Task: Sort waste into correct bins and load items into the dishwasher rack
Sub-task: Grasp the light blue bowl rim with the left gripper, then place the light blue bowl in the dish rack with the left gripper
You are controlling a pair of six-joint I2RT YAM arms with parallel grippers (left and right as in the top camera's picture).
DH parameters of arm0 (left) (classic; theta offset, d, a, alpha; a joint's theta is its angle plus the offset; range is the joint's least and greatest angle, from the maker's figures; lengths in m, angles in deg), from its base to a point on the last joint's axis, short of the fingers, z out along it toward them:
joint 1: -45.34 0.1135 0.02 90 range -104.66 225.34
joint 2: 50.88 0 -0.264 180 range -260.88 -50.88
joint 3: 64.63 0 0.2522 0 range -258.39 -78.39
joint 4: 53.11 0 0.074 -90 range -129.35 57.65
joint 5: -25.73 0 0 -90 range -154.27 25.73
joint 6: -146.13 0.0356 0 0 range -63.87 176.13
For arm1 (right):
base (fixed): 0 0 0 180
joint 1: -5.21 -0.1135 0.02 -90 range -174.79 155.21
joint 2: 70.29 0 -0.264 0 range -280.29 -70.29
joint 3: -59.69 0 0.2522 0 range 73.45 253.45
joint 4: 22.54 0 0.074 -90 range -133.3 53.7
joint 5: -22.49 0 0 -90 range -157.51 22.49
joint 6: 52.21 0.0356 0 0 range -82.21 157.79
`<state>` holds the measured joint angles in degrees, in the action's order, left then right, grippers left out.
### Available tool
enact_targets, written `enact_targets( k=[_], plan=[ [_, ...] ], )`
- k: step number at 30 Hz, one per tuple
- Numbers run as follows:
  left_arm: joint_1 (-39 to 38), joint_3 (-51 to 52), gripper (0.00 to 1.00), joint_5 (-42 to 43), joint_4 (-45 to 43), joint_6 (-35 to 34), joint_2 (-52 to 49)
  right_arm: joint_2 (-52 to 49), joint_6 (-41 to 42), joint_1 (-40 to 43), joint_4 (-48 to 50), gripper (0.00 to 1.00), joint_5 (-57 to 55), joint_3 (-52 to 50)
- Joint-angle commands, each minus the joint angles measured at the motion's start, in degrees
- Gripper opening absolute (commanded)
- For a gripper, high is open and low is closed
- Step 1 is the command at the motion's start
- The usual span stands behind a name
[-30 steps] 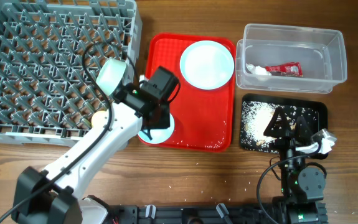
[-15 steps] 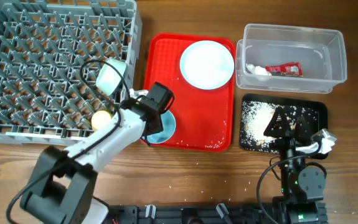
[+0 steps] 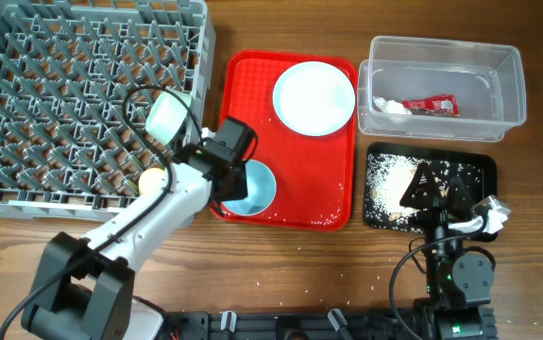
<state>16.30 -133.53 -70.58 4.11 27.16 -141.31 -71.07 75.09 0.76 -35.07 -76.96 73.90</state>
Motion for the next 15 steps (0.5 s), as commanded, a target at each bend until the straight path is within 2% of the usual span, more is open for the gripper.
enact_targets(
  k=[1,3,6,9,12,15],
  plan=[
    [2.7,-0.7,0.39,0.3,0.1,3.2,-1.9,0.5,0.4,0.2,0.2,1.0,0.2,-0.2],
    [2.9,-0.7,0.38,0.3,0.2,3.5,-3.3,0.5,0.4,0.2,0.2,1.0,0.2,-0.2],
    [2.9,-0.7,0.28,1.2,-1.8,5.5,-4.4,0.5,0.4,0.2,0.2,1.0,0.2,-0.2],
    [2.9,-0.7,0.04,2.4,-2.1,5.9,-4.2,0.5,0.4,0.2,0.2,1.0,0.3,-0.2],
    [2.9,-1.9,0.04,2.4,-1.1,5.9,-1.5,0.5,0.4,0.2,0.2,1.0,0.2,-0.2],
    [2.9,-8.0,0.04,-0.9,5.3,6.1,3.2,0.5,0.4,0.2,0.2,1.0,0.2,-0.2]
  ],
)
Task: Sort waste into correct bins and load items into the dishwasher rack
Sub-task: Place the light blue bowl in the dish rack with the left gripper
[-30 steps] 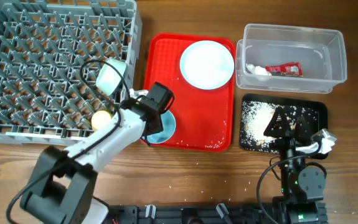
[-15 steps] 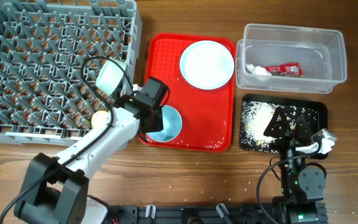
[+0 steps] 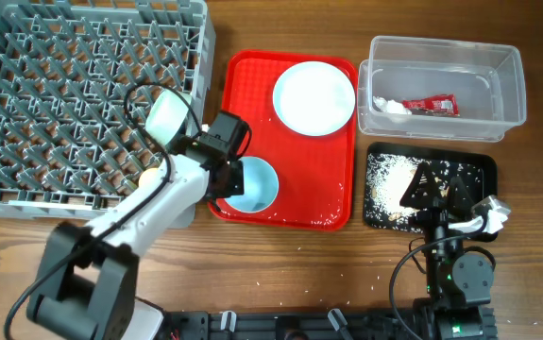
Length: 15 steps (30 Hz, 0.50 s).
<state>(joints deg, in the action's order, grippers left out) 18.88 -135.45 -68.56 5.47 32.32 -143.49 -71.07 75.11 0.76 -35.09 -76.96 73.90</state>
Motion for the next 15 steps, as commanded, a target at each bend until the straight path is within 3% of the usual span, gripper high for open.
enact_targets(
  k=[1,5,8,13,15],
  plan=[
    [0.2,-10.1,0.04,-6.2,7.8,1.1,7.7,0.5,0.4,0.2,0.2,1.0,0.2,-0.2],
    [-1.1,-22.3,0.04,-32.3,20.9,2.9,12.6,0.5,0.4,0.2,0.2,1.0,0.2,-0.2],
    [-0.9,-22.8,0.04,-50.7,25.3,5.7,13.1,0.5,0.4,0.2,0.2,1.0,0.2,-0.2],
    [1.0,-21.8,0.04,-72.4,19.2,5.7,9.3,0.5,0.4,0.2,0.2,0.99,0.2,-0.2],
    [2.1,-21.7,0.04,-76.1,18.2,5.6,6.3,0.5,0.4,0.2,0.2,1.0,0.2,-0.2]
  ],
)
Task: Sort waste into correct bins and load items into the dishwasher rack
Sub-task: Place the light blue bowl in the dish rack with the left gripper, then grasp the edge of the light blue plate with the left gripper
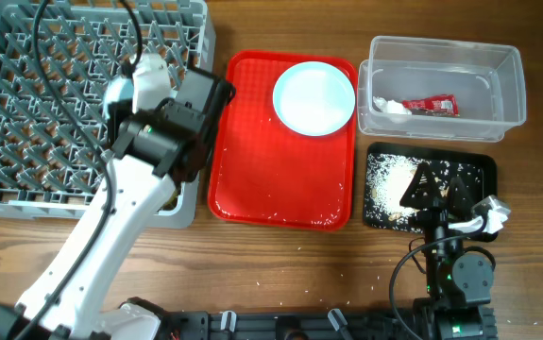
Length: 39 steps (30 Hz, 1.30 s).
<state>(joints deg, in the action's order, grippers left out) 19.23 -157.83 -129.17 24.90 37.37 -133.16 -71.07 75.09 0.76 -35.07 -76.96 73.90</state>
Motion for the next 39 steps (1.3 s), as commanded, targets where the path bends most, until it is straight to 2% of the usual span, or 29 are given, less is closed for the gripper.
enact_targets(
  k=[1,5,9,11,13,18,25,27,29,31,34,35,37,39],
  plan=[
    [2.6,0.7,0.04,-15.5,-1.3,0.3,-5.9,0.5,0.4,0.2,0.2,1.0,0.2,-0.2],
    [7.7,2.2,0.04,-17.2,-2.2,-2.9,-11.6,0.5,0.4,0.2,0.2,1.0,0.2,-0.2],
    [12.2,2.4,0.04,-16.9,-5.7,-3.1,-15.0,0.5,0.4,0.2,0.2,1.0,0.2,-0.2],
    [13.6,2.4,0.04,-13.3,-7.6,-2.6,-16.1,0.5,0.4,0.2,0.2,1.0,0.2,-0.2],
    [13.9,2.4,0.04,-10.8,-8.2,-2.7,-17.9,0.5,0.4,0.2,0.2,1.0,0.2,-0.2],
    [13.6,2.4,0.04,-10.8,-8.5,-2.7,-24.2,0.5,0.4,0.2,0.2,1.0,0.2,-0.2],
    [10.7,2.4,0.05,-9.0,-9.3,-2.7,-24.6,0.5,0.4,0.2,0.2,0.99,0.2,-0.2],
    [9.1,2.4,0.1,-7.9,-9.2,-2.6,-24.6,0.5,0.4,0.2,0.2,1.0,0.2,-0.2],
    [7.7,2.4,0.29,-8.0,-9.2,-2.6,-24.5,0.5,0.4,0.2,0.2,1.0,0.2,-0.2],
    [7.0,2.4,0.58,-8.0,-9.2,-2.6,-23.8,0.5,0.4,0.2,0.2,1.0,0.2,-0.2],
    [5.7,1.0,0.72,-7.8,-9.2,-2.6,-20.2,0.5,0.4,0.2,0.2,1.0,0.2,-0.2],
    [4.3,-0.4,0.8,-5.9,-9.2,-2.3,-17.3,0.5,0.4,0.2,0.2,1.0,0.2,-0.2],
    [1.5,-3.1,0.82,5.0,-9.3,1.5,-12.2,0.5,0.4,0.2,0.2,1.0,0.2,-0.2],
    [-0.6,-4.0,0.82,16.0,-9.7,2.1,-9.1,0.5,0.4,0.2,0.2,1.0,0.2,-0.2]
  ],
)
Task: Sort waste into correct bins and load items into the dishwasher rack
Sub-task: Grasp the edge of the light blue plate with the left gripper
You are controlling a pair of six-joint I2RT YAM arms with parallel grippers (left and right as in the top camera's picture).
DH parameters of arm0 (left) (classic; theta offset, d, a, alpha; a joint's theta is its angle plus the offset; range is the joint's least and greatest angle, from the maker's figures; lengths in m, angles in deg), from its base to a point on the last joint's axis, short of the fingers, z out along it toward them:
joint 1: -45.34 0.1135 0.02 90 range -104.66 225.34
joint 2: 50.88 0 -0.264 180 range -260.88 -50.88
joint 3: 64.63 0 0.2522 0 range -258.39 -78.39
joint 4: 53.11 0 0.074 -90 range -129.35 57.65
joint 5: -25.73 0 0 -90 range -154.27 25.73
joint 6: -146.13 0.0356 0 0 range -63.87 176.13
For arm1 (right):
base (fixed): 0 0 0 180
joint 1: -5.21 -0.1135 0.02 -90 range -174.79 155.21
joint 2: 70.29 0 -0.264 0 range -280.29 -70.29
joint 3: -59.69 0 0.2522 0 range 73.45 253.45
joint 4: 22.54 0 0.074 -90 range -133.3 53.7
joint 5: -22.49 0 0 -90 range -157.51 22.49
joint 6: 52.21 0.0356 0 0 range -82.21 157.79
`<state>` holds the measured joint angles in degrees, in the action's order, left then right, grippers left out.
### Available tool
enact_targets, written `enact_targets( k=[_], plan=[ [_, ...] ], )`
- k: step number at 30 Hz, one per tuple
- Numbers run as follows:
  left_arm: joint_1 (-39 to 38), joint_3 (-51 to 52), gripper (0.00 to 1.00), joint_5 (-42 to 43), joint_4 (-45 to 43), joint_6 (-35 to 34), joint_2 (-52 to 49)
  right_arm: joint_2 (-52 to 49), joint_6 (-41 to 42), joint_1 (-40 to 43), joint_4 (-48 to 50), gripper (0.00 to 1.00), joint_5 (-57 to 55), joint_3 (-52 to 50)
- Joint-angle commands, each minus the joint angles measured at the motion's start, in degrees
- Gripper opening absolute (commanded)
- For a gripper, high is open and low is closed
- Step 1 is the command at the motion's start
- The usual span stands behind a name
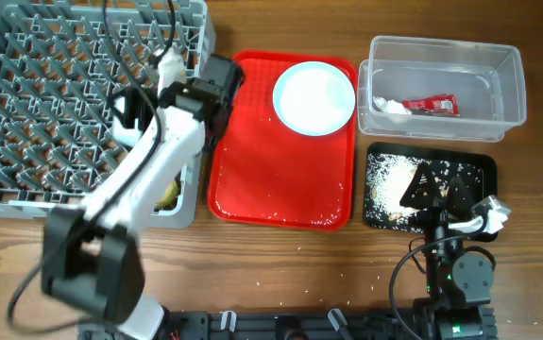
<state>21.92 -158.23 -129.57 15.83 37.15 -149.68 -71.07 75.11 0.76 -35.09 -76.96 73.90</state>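
Observation:
The grey dishwasher rack (25, 57) fills the left of the overhead view. My left arm reaches up across its right edge. The left gripper (217, 87) hangs over the seam between the rack and the red tray (280, 179); its jaws are hidden under the wrist. No blue bowl shows anywhere. A white plate (313, 97) lies at the tray's far right corner. My right gripper (438, 189) rests over the black tray (479, 170), dark on dark, so its jaws cannot be read.
A clear plastic bin (441, 61) at the back right holds a red packet (432, 104) and a crumpled white scrap (389, 106). White crumbs (389, 179) cover the black tray's left part. A crumpled wrapper (490, 215) lies by the right arm. Loose crumbs dot the table's front.
The left arm has swung so that its gripper is now farther back and right, at the rack's right edge beside the tray. The right arm has not moved.
The left gripper stood at the rim of a light blue bowl on the red tray's near left. By the third moment the bowl was gone from the tray and the arm was over the rack's right side. Now the gripper is at the rack's edge, bowl unseen.

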Motion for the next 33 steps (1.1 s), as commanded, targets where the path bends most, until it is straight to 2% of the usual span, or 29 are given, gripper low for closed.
enact_targets(
  k=[1,3,5,8,11,13,16,19,21,24,27,33],
  plan=[
    [-4.2,-3.6,0.8,23.2,-0.7,2.3,8.8,0.5,0.4,0.2,0.2,1.0,0.2,-0.2],
    [-5.4,-3.6,0.72,42.2,-1.6,1.6,9.6,0.5,0.4,0.2,0.2,1.0,0.3,-0.2],
    [-5.4,-3.0,0.72,57.2,-5.2,-1.4,8.0,0.5,0.3,0.2,0.2,1.0,0.2,-0.2],
    [-5.4,-2.4,0.7,67.6,-13.3,-3.0,1.9,0.5,0.4,0.2,0.2,1.0,0.2,-0.2],
    [-5.4,-2.4,0.62,68.9,-19.8,-3.8,-5.7,0.5,0.3,0.2,0.2,1.0,0.2,-0.2],
    [-5.4,-2.4,0.6,68.9,-23.5,-4.0,-10.5,0.5,0.4,0.2,0.2,1.0,0.2,-0.2],
    [-5.4,-2.5,0.6,69.0,-26.9,-9.0,-16.1,0.5,0.4,0.2,0.2,1.0,0.2,-0.2],
    [-5.5,-2.5,0.59,73.5,-31.4,-14.7,-19.4,0.5,0.4,0.2,0.2,1.0,0.2,-0.2],
    [-5.9,-2.5,0.56,73.4,-32.6,-15.9,-20.1,0.5,0.4,0.2,0.2,1.0,0.2,-0.2],
    [-6.2,-2.4,0.49,73.4,-30.8,-16.0,-21.8,0.5,0.4,0.2,0.2,1.0,0.2,-0.2],
    [-6.2,-2.4,0.46,73.4,-29.1,-16.0,-24.8,0.5,0.4,0.2,0.2,1.0,0.2,-0.2],
    [-6.2,-2.8,0.22,73.3,-20.3,-16.0,-23.1,0.5,0.4,0.2,0.2,1.0,0.2,-0.2]
  ],
)
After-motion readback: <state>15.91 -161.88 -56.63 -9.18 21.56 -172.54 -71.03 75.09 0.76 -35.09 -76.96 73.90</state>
